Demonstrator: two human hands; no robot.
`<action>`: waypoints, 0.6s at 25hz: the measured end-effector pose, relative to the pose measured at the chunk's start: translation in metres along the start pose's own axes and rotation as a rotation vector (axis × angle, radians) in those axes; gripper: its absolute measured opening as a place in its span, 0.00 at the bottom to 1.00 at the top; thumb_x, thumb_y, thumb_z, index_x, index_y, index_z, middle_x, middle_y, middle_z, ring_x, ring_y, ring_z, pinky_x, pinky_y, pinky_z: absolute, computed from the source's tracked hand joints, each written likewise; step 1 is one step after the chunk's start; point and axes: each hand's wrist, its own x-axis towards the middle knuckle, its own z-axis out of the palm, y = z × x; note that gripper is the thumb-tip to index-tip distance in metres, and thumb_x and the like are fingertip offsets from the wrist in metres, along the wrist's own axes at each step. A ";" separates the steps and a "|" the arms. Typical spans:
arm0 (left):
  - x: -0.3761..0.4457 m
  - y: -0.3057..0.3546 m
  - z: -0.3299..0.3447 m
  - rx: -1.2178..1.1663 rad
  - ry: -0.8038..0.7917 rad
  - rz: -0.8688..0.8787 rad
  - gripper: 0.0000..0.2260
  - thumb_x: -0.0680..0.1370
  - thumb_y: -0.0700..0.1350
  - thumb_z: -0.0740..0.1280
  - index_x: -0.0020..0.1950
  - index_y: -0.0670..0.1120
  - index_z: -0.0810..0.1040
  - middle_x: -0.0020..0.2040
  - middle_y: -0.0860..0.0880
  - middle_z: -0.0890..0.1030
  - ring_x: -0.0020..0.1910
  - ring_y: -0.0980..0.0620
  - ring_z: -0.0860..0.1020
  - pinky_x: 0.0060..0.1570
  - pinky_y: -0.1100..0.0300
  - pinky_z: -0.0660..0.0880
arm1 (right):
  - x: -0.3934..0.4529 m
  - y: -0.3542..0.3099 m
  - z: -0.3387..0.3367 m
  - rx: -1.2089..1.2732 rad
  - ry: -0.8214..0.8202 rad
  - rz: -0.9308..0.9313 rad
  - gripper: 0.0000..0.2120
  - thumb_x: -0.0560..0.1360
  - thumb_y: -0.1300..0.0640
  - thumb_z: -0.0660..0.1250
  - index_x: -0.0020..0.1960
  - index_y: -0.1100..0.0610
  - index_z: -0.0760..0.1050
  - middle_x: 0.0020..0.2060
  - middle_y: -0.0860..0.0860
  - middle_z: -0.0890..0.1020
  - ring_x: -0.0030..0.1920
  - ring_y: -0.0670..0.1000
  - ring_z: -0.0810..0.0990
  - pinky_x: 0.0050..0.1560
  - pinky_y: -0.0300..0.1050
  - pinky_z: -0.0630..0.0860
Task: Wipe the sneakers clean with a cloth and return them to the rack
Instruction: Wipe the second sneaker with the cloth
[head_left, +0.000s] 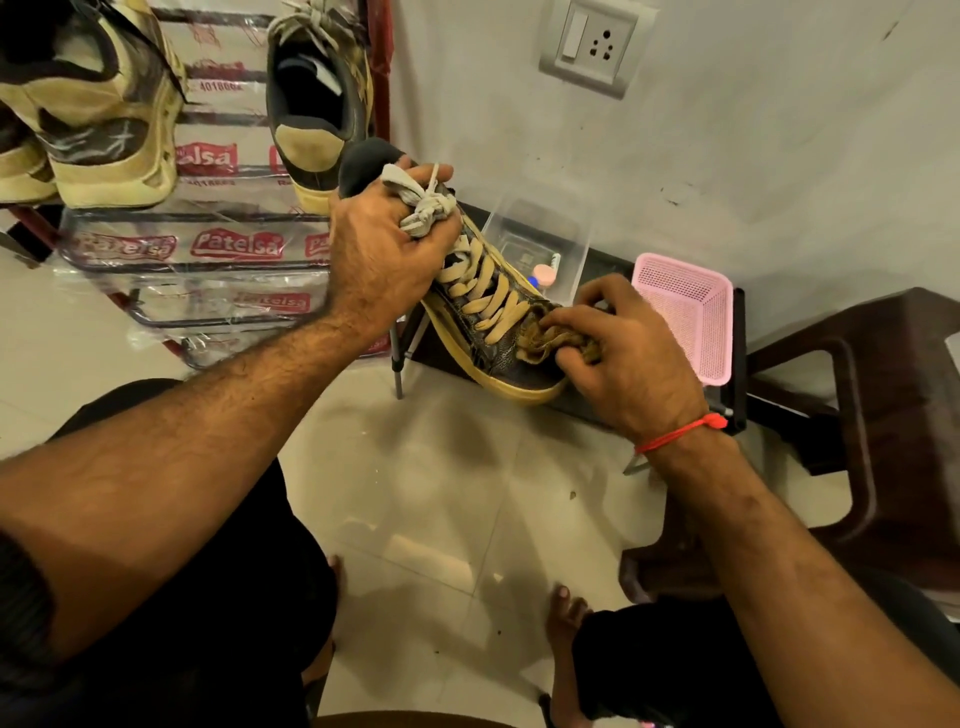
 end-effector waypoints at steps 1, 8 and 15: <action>0.000 -0.001 0.000 -0.010 0.027 -0.012 0.20 0.76 0.56 0.68 0.64 0.49 0.83 0.61 0.55 0.81 0.67 0.58 0.77 0.69 0.44 0.74 | -0.001 -0.004 0.001 -0.006 -0.022 -0.032 0.15 0.75 0.53 0.68 0.59 0.57 0.82 0.55 0.57 0.76 0.50 0.53 0.75 0.45 0.53 0.82; 0.000 0.002 -0.001 -0.016 0.021 -0.023 0.19 0.76 0.54 0.68 0.63 0.46 0.84 0.60 0.50 0.84 0.62 0.55 0.81 0.64 0.48 0.78 | 0.004 0.012 -0.004 -0.076 0.015 0.093 0.16 0.74 0.53 0.67 0.58 0.57 0.82 0.53 0.57 0.75 0.48 0.58 0.77 0.46 0.55 0.80; -0.001 0.004 0.002 -0.008 0.020 -0.022 0.18 0.77 0.54 0.69 0.63 0.48 0.84 0.58 0.52 0.85 0.56 0.56 0.83 0.60 0.48 0.80 | -0.015 -0.030 0.015 -0.028 -0.174 -0.221 0.14 0.75 0.54 0.70 0.59 0.56 0.82 0.55 0.57 0.76 0.51 0.54 0.77 0.45 0.48 0.81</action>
